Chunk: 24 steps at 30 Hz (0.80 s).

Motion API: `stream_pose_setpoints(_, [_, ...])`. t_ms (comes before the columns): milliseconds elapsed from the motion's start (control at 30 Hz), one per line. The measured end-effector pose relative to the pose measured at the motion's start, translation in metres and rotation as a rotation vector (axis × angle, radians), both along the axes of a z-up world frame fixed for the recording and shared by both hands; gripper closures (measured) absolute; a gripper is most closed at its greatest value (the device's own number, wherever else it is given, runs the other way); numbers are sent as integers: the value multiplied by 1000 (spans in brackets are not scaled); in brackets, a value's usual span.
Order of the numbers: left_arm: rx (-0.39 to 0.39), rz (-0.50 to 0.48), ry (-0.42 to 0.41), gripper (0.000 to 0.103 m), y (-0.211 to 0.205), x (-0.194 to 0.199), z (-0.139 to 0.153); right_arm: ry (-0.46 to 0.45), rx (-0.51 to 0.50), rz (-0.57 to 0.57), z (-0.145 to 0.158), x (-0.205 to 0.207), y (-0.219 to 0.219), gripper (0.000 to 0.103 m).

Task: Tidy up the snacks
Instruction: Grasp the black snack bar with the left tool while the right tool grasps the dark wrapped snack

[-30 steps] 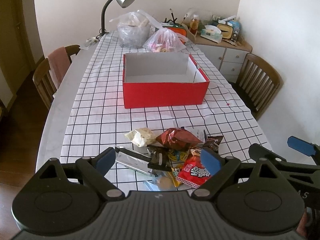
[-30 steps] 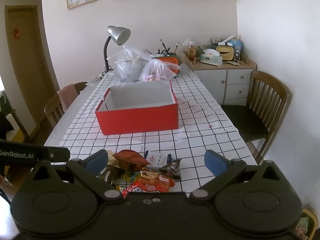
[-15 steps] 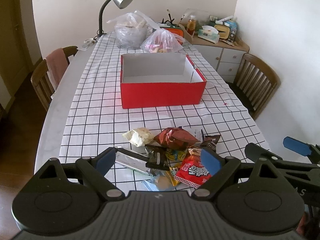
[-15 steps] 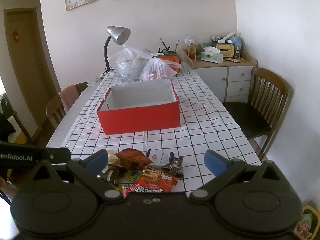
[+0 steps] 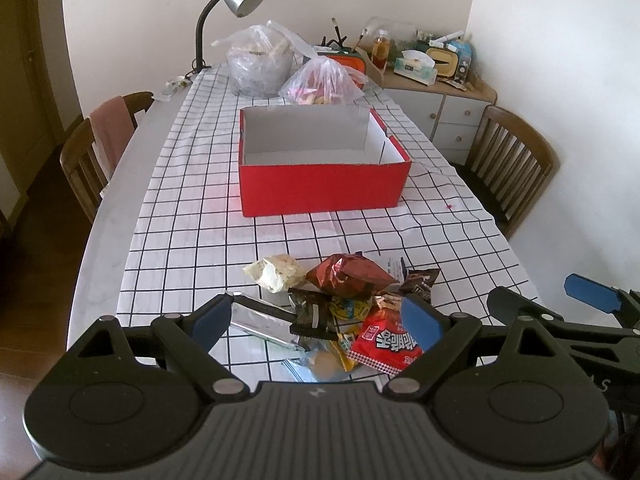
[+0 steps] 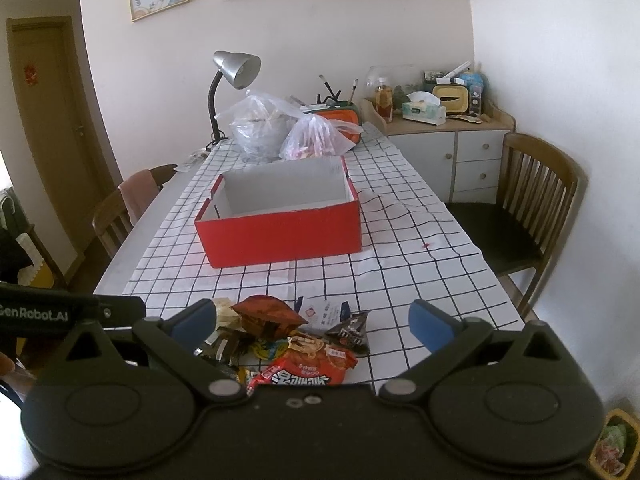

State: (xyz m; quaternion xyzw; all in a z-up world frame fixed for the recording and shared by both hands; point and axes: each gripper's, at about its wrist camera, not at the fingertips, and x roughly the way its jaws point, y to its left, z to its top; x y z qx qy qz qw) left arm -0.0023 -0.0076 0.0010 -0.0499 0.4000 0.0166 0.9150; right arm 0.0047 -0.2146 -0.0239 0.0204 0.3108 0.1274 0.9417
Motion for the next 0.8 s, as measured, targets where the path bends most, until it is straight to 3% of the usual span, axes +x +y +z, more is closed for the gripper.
stream_pose_setpoints(367, [-31,8,36,10,4,13,-13,31,-14,-2,-13,18,-7,2])
stream_pose_setpoints(600, [-73,73,119,11,21,32,-36,86,-34,-9,-37,45,-18,5])
stream_pose_setpoints(800, [-107,142,191,11,46,52,-57,145,-61,49,-62,67,-21,7])
